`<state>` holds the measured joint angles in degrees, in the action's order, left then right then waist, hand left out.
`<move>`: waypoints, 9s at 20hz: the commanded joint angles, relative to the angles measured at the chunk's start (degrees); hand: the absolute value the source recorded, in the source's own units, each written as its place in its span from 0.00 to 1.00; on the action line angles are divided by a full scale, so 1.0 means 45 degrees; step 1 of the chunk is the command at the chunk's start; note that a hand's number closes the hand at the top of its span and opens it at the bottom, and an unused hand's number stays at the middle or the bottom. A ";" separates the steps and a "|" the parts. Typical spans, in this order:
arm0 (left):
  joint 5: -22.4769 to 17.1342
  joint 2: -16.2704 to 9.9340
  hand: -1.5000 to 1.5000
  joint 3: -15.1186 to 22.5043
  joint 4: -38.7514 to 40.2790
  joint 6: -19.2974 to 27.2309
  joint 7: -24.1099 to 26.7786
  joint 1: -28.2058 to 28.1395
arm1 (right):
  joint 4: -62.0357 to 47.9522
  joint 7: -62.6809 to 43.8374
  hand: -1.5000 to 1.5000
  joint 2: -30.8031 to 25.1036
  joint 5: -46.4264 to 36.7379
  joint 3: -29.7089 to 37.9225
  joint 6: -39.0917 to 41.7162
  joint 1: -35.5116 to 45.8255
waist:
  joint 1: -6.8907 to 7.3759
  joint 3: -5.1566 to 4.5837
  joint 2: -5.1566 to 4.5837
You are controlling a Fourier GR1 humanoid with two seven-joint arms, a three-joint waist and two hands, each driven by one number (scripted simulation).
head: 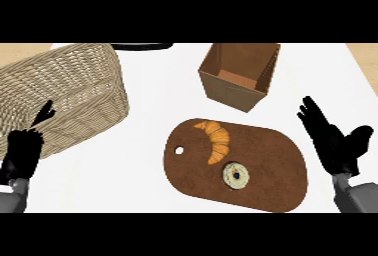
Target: Pick the cupcake from the cutting board and place it in the cardboard box
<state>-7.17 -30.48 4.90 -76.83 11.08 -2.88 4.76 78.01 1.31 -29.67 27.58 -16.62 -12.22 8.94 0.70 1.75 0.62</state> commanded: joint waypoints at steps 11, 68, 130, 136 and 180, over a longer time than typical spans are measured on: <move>-0.0622 0.0686 0.50 0.1584 -0.3719 -0.1545 0.0088 0.0363 | 0.0977 0.1149 0.00 -0.1838 -0.7675 -0.3865 -0.2968 -0.0099 | -0.1306 -0.0583 -0.0012; 0.2125 0.4522 0.50 0.1072 -0.3073 -0.3604 -0.0687 0.1312 | 0.5606 -1.0041 0.00 0.4028 -1.8177 -0.5747 0.5198 -0.1254 | -0.0158 -0.0390 -0.0130; 0.3519 0.5928 0.50 0.0321 -0.2442 -0.4475 -0.0809 0.1811 | 0.2217 -1.8823 1.00 0.6582 -1.9802 -0.6941 0.3016 1.0451 | 0.0011 -0.0397 0.0050; 0.3613 0.5901 0.50 0.0230 -0.2564 -0.4313 -0.0507 0.1466 | 0.1774 -1.8677 1.00 0.6580 -2.0534 -0.5543 0.2567 1.0598 | -0.0064 -0.0395 -0.0036; 0.3367 0.5899 0.50 -0.0116 -0.2574 -0.4986 -0.0840 0.2250 | -1.0617 -0.9779 0.00 0.6397 -1.9716 0.4998 -0.3936 1.1853 | 0.0383 -0.0382 -0.0378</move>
<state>8.92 -3.21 5.40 -88.74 -10.29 -6.33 12.94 36.76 -46.78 -1.74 -63.83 2.38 -23.46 62.81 1.70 0.00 -0.53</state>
